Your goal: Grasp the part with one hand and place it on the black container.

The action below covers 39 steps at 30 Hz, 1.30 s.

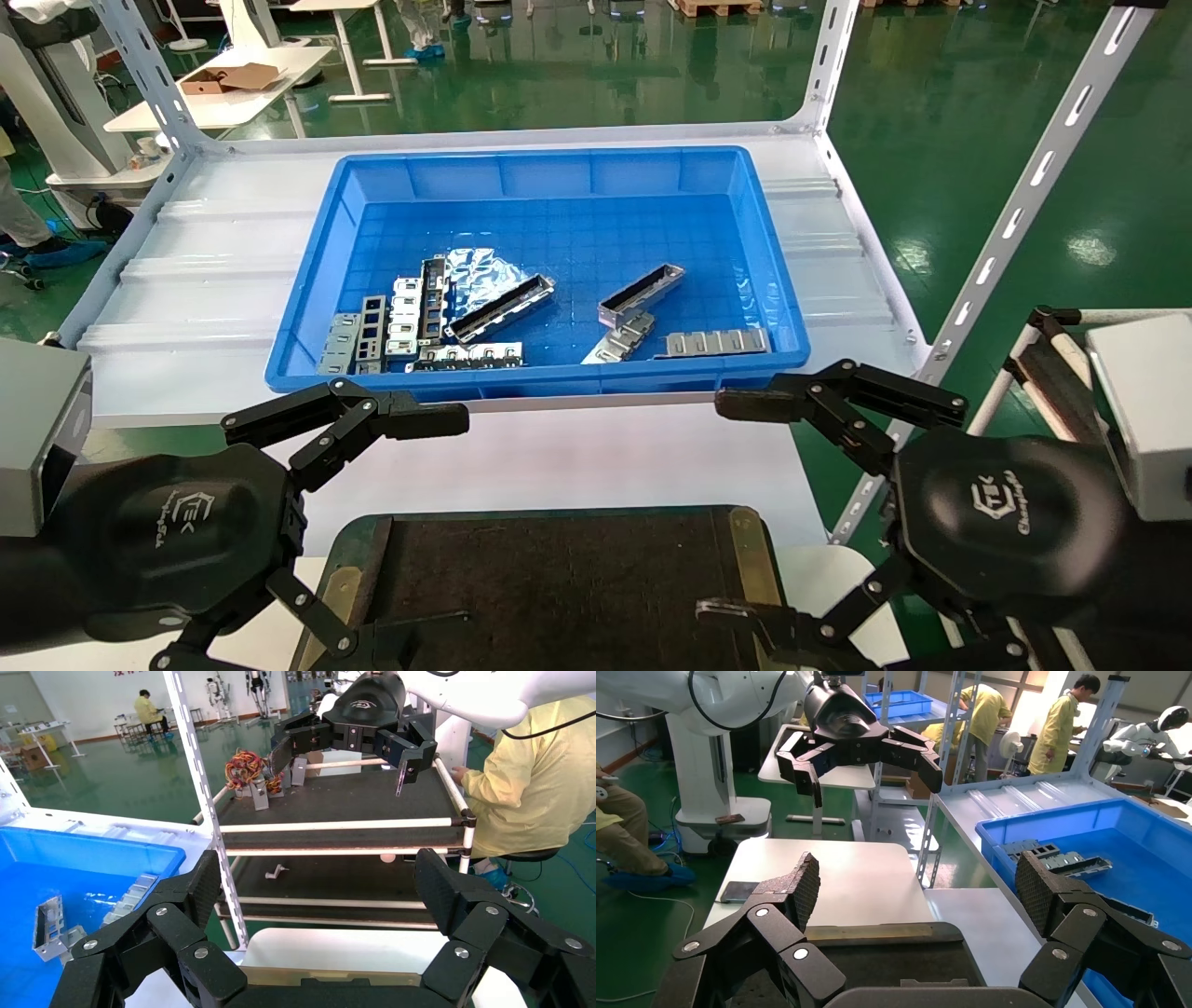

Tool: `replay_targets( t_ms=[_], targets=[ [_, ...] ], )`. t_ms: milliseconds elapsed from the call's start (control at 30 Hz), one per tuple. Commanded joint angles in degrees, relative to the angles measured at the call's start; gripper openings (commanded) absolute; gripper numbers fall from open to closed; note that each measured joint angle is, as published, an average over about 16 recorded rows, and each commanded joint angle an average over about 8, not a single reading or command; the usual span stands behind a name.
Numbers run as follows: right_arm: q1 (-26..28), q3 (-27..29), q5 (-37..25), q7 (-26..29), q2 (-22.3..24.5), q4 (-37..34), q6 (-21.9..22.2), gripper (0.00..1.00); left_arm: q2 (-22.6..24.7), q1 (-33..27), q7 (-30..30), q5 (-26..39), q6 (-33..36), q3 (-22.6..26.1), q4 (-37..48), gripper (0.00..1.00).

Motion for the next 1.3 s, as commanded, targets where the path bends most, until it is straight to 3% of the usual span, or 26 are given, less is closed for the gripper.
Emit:
replay_targets(
  t_ms=[33, 1300],
  targets=[
    [0.0, 0.0, 0.0, 0.0, 0.0, 0.0, 0.0, 1.0, 0.0, 0.0, 0.0, 0.0, 0.0, 0.0, 0.0, 1.0],
    [0.01, -0.01, 0.0, -0.01, 0.0, -0.01, -0.01, 1.0, -0.01, -0.16, 0.34, 0.36, -0.06, 0.01, 0.01, 1.0]
  ],
)
